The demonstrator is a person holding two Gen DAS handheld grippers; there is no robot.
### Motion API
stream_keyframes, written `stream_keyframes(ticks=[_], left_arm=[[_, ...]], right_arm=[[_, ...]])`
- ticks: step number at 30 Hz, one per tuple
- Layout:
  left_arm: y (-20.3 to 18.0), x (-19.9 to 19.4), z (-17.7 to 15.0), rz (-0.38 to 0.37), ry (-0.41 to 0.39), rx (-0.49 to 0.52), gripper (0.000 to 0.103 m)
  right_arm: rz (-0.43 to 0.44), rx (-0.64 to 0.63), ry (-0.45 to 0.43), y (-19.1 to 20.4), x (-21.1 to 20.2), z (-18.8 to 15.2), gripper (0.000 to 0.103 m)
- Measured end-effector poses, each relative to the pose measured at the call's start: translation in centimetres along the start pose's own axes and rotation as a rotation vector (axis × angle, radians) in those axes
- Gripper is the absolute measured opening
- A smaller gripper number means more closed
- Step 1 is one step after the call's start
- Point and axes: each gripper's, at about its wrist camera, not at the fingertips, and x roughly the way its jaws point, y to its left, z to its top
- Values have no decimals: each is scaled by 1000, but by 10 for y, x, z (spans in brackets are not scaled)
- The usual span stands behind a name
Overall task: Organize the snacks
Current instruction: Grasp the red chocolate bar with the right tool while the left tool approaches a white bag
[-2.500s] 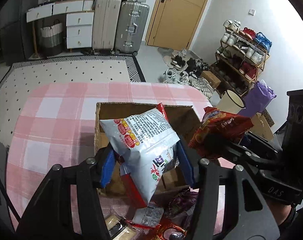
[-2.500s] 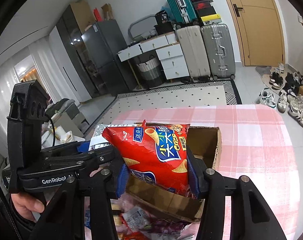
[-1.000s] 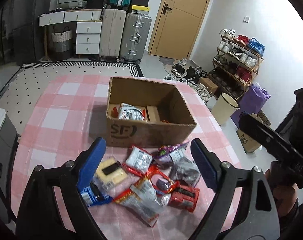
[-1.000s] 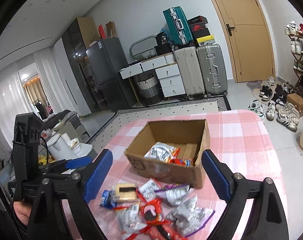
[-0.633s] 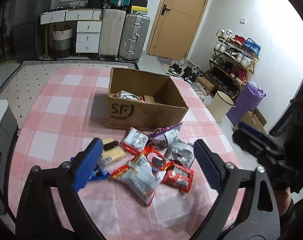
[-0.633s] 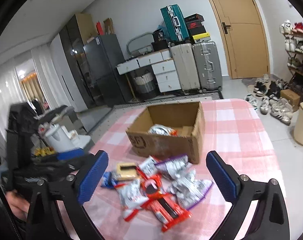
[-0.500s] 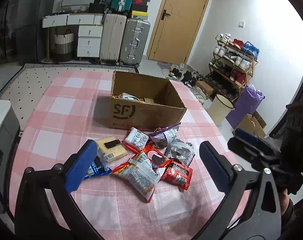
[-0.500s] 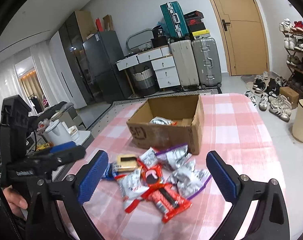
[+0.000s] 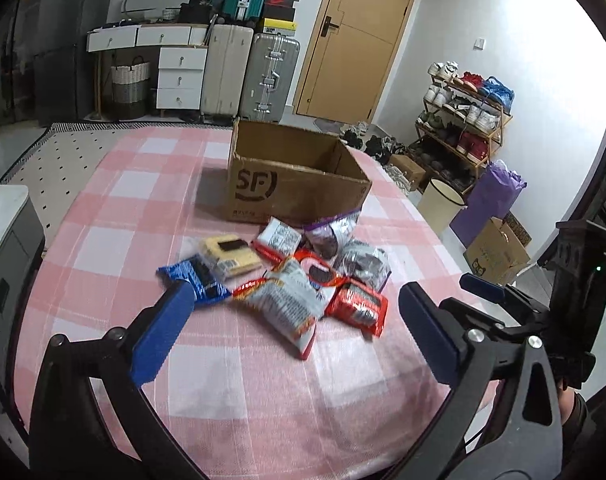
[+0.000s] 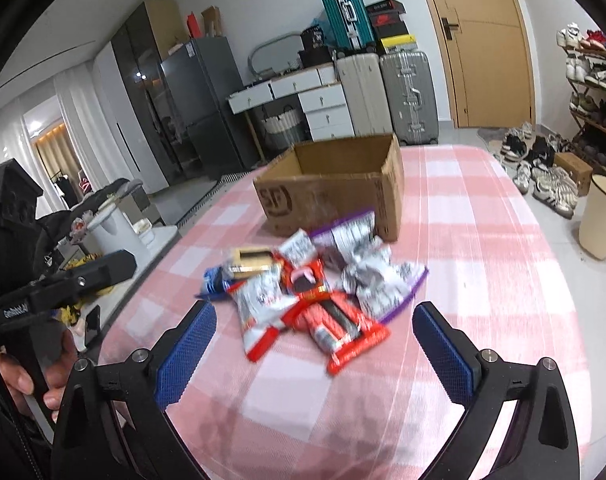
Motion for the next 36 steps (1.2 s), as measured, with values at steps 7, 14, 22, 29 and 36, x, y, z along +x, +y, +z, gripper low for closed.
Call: stream_keyframes(ticks=[7, 14, 22, 29, 36], left_arm=[[5, 14, -15, -8, 32, 17, 102], [11, 37, -22, -8, 71, 22, 102], [14, 61, -30, 7, 111, 18, 102], [20, 80, -35, 18, 145, 10, 102], [24, 92, -38, 24, 165, -3, 102]], right_arm=[[-8, -8, 72, -5, 28, -15, 100], [-1, -48, 147, -10, 70, -22, 100], [-5, -78, 227, -24, 108, -19, 100], [40, -68, 282, -30, 131, -12, 87], [23, -102, 293, -23, 139, -13, 73]])
